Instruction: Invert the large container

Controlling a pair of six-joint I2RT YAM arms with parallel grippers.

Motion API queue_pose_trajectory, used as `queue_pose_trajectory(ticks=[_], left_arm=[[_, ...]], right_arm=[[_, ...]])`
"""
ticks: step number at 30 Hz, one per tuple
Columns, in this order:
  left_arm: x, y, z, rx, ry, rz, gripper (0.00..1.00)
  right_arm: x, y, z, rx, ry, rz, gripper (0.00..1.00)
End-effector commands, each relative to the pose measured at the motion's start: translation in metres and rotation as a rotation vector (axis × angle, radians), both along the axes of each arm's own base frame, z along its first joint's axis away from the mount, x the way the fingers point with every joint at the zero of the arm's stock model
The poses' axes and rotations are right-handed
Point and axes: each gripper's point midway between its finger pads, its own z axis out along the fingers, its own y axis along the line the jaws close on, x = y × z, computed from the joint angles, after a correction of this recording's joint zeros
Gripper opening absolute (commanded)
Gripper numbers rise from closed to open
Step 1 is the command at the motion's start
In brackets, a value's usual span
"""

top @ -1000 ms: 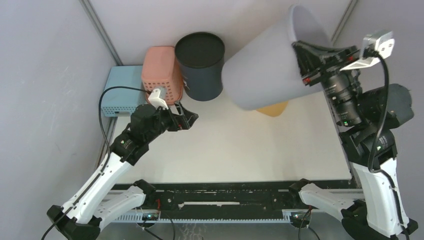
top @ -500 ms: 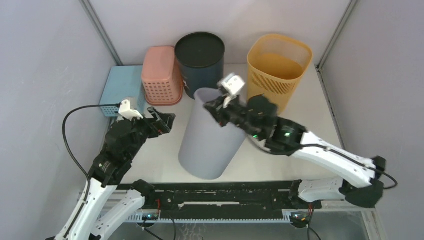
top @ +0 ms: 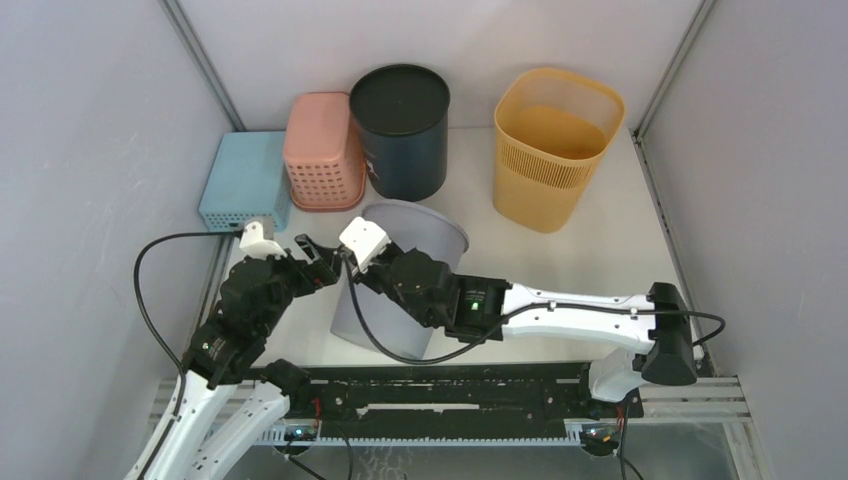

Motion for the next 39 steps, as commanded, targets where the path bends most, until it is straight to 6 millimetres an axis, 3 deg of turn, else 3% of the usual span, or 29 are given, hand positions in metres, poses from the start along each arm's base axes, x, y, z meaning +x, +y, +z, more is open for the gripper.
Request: queue_pose_trajectory(ticks=[1,5,10,12,16,19,24,32,35,39], left_arm=[[0.001,0.005,-0.001,-0.013,-0.008,0.032,1.00],[0.002,0.002,-0.003,-0.019,-0.002,0.023,1.00],[0.002,-0.004,-0.006,-0.035,0.013,-0.001,1.00],[0.002,-0.008,-0.008,-0.048,0.019,-0.012,1.00],[-0.002,-0.014,-0.012,-0.066,0.034,-0.044,1.00],[-0.006,-0.019,-0.014,-0.106,0.044,-0.064,1.00],[-0.008,-0.022,-0.030,-0.111,0.088,-0.072,1.00],[-0.005,-0.026,-0.055,-0.108,0.137,-0.070,1.00],[-0.003,-0.025,-0.059,-0.095,0.145,-0.065,1.00],[-0.001,-0.023,-0.062,-0.086,0.147,-0.053,1.00]], right_arm=[[0.000,0.006,0.007,0.028,-0.033,-0.031,0.00],[0.011,-0.003,-0.005,0.033,0.042,-0.053,0.03],[0.053,-0.044,-0.023,0.095,0.284,-0.060,0.34],[0.084,-0.073,-0.027,0.142,0.384,-0.070,0.41],[0.121,-0.113,-0.017,0.259,0.466,-0.025,0.52],[0.143,-0.128,-0.007,0.318,0.479,0.053,0.62],[0.152,-0.116,-0.022,0.347,0.635,0.373,0.64],[0.151,-0.076,-0.072,0.279,0.785,0.533,0.67],[0.138,-0.062,-0.092,0.227,0.825,0.560,0.67],[0.114,-0.058,-0.116,0.184,0.861,0.588,0.66]])
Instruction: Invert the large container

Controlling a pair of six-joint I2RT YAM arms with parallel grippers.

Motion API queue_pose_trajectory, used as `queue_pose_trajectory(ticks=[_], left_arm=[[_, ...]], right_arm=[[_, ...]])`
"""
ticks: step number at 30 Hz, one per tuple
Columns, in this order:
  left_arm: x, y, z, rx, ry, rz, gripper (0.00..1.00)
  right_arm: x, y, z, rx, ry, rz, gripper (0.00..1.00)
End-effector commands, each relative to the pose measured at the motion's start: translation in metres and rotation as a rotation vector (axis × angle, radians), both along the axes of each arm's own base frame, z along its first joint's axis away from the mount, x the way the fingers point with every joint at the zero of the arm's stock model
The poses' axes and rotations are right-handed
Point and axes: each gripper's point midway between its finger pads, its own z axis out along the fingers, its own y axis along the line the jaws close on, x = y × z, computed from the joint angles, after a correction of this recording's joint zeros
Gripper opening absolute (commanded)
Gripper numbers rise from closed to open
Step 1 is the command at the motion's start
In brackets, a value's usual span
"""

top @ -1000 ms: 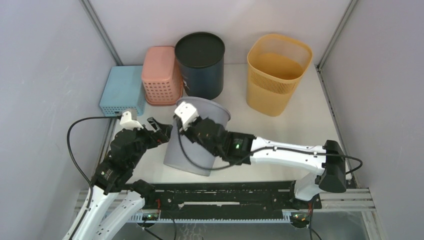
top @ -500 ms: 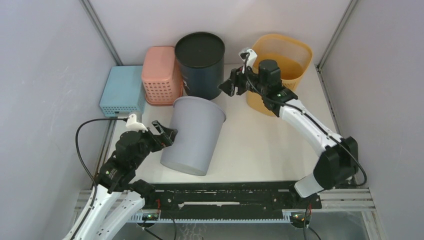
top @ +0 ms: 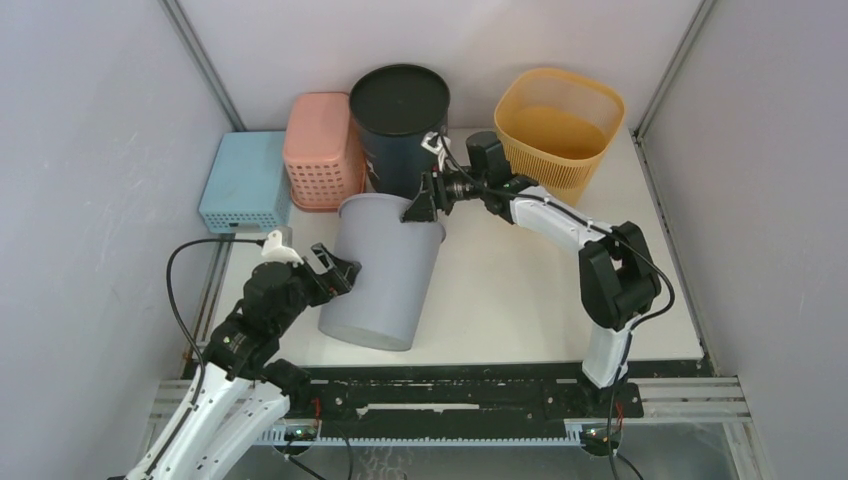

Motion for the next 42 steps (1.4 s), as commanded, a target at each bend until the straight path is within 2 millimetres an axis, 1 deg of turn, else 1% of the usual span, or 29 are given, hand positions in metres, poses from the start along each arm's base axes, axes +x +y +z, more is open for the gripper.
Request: queue_pose_trajectory(ticks=[1,2,6,7,9,12,13,17,19,22,24,25,32,35,36,39,42], left_arm=[[0.004,0.000,-0.008,0.010,0.010,0.006,1.00],[0.005,0.000,-0.009,0.012,0.011,0.007,1.00],[0.007,0.000,-0.012,0.023,0.021,0.007,1.00],[0.007,0.000,-0.011,0.025,0.019,0.009,1.00],[0.008,0.003,-0.011,0.029,0.013,0.023,1.00],[0.008,0.007,-0.006,0.033,-0.003,0.040,1.00],[0.008,0.008,-0.004,0.035,-0.008,0.045,1.00],[0.008,0.017,0.009,0.063,-0.033,0.073,1.00],[0.009,0.023,0.021,0.075,-0.056,0.098,1.00],[0.011,0.027,0.041,0.068,-0.091,0.121,1.00],[0.014,0.028,0.051,0.086,-0.109,0.120,1.00],[0.015,0.028,0.052,0.088,-0.109,0.120,1.00],[0.018,0.025,0.050,0.072,-0.109,0.119,1.00],[0.019,0.022,0.047,0.067,-0.107,0.113,1.00],[0.020,0.021,0.046,0.065,-0.104,0.109,1.00],[0.022,0.016,0.039,0.063,-0.094,0.091,1.00],[0.028,0.009,0.031,0.042,-0.074,0.082,1.00]], right_arm=[[-0.035,0.009,-0.001,0.007,-0.034,0.110,0.64],[-0.040,0.008,-0.005,-0.001,-0.024,0.120,0.62],[-0.062,-0.004,-0.023,-0.019,0.012,0.147,0.49],[-0.064,-0.008,-0.023,-0.020,0.011,0.140,0.45],[-0.068,-0.018,-0.032,-0.037,0.041,0.112,0.35],[-0.072,-0.030,-0.039,-0.050,0.066,0.058,0.23],[-0.074,-0.035,-0.040,-0.055,0.073,0.040,0.20],[-0.081,-0.049,-0.050,-0.078,0.103,-0.033,0.16],[-0.085,-0.055,-0.051,-0.084,0.108,-0.068,0.15],[-0.090,-0.064,-0.049,-0.084,0.117,-0.140,0.14],[-0.092,-0.071,-0.047,-0.085,0.119,-0.201,0.14],[-0.095,-0.074,-0.043,-0.080,0.115,-0.221,0.14],[-0.115,-0.100,-0.035,-0.065,0.125,-0.380,0.14],[-0.127,-0.103,-0.029,-0.026,0.133,-0.397,0.16],[-0.132,-0.101,-0.025,-0.009,0.130,-0.389,0.18],[-0.149,-0.096,-0.018,0.019,0.133,-0.348,0.26],[-0.162,-0.089,-0.013,0.047,0.133,-0.304,0.40]])
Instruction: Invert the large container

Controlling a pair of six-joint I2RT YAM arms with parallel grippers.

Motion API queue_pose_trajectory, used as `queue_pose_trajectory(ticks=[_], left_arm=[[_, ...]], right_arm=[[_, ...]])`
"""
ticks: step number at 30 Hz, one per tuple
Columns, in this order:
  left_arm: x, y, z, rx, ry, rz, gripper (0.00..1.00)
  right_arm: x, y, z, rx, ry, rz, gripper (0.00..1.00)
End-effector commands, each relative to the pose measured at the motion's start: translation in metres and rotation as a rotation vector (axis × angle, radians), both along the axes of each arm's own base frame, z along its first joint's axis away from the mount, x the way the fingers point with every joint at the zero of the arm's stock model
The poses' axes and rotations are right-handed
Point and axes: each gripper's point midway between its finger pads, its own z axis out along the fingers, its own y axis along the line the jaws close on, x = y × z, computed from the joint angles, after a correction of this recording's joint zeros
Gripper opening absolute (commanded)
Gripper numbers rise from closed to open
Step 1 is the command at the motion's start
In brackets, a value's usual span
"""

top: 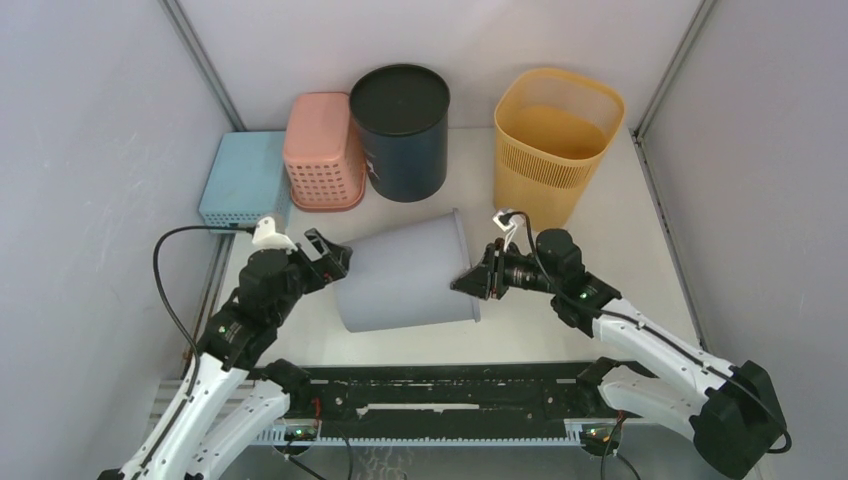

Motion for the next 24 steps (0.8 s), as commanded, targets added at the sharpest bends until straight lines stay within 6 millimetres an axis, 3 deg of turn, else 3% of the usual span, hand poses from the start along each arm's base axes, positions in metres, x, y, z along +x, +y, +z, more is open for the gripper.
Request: queue_pose_trajectory(ticks=[1,10,13,14,16,18,20,24], left_arm=[[0.013,-0.012,-0.002,-0.038,-0.016,-0.022,1.00],[0.025,-0.024,-0.030,-0.039,0.036,-0.038,1.00],[0.025,-0.029,-0.037,-0.049,0.049,-0.057,1.00],[0.025,-0.031,-0.039,-0.054,0.050,-0.066,1.00],[0.025,-0.031,-0.034,-0.056,0.035,-0.067,1.00],[0.025,-0.022,-0.017,-0.038,0.000,-0.043,1.00],[0.021,-0.010,0.014,-0.030,-0.054,-0.004,1.00],[0.003,0.014,0.098,-0.020,-0.197,0.035,1.00]], right_arm=[[-0.012,0.007,0.000,0.025,0.032,0.012,0.43],[-0.020,0.046,-0.005,0.139,0.130,0.144,0.50],[-0.023,0.060,0.002,0.209,0.163,0.198,0.50],[-0.024,0.063,0.004,0.229,0.176,0.214,0.46],[-0.026,0.069,0.013,0.284,0.189,0.248,0.28],[-0.024,0.074,0.020,0.328,0.210,0.262,0.11],[-0.017,0.077,0.026,0.363,0.237,0.252,0.00],[0.000,0.083,0.052,0.473,0.258,0.247,0.00]])
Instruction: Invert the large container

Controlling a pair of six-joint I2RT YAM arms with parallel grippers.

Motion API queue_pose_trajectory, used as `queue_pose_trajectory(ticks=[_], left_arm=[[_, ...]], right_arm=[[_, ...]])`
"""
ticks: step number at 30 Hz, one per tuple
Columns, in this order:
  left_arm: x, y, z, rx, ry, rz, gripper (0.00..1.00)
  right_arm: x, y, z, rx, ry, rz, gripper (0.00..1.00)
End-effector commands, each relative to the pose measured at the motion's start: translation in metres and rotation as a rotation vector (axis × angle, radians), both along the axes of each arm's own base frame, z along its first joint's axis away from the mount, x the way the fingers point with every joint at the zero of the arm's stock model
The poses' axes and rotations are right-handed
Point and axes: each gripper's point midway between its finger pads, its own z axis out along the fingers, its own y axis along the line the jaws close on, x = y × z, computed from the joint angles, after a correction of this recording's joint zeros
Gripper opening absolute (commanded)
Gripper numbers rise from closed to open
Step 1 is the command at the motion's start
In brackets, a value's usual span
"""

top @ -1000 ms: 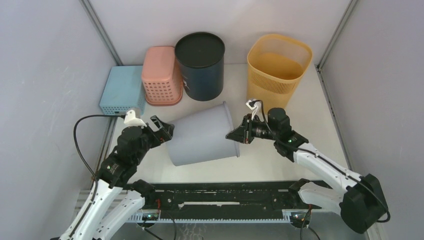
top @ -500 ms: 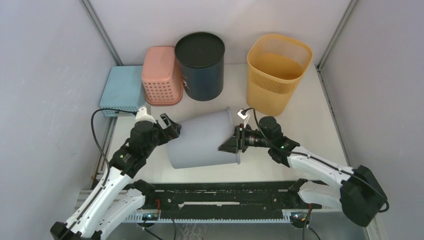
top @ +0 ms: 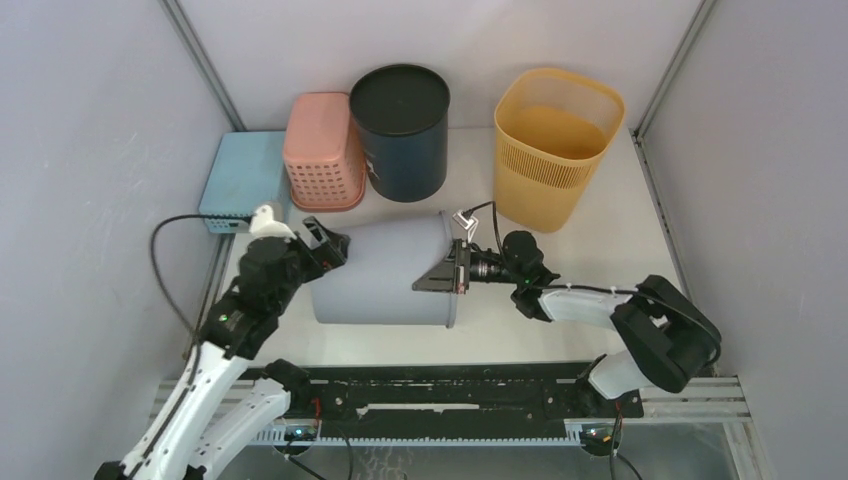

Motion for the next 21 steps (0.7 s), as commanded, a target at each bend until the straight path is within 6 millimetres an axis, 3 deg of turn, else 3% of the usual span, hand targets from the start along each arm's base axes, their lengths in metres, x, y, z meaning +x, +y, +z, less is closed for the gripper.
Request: queue_pose_trajectory(ticks=[1,5,9,12,21], left_arm=[[-0.023,0.022,0.118,-0.022,-0.220,0.016,1.00],[-0.043,0.039,0.167,-0.016,-0.298,0.045,1.00],[-0.061,0.051,0.192,-0.032,-0.350,0.065,1.00],[-0.067,0.057,0.195,-0.030,-0.357,0.084,1.00],[-0.057,0.055,0.175,-0.017,-0.319,0.102,1.00]], right_arm=[[0.018,0.010,0.066,0.238,0.016,-0.003,0.00],[0.041,0.018,0.107,0.435,0.054,-0.001,0.00],[0.067,0.048,0.113,0.481,0.092,-0.017,0.00],[0.081,0.069,0.121,0.523,0.106,-0.011,0.00],[0.112,0.126,0.110,0.597,0.234,-0.013,0.00]])
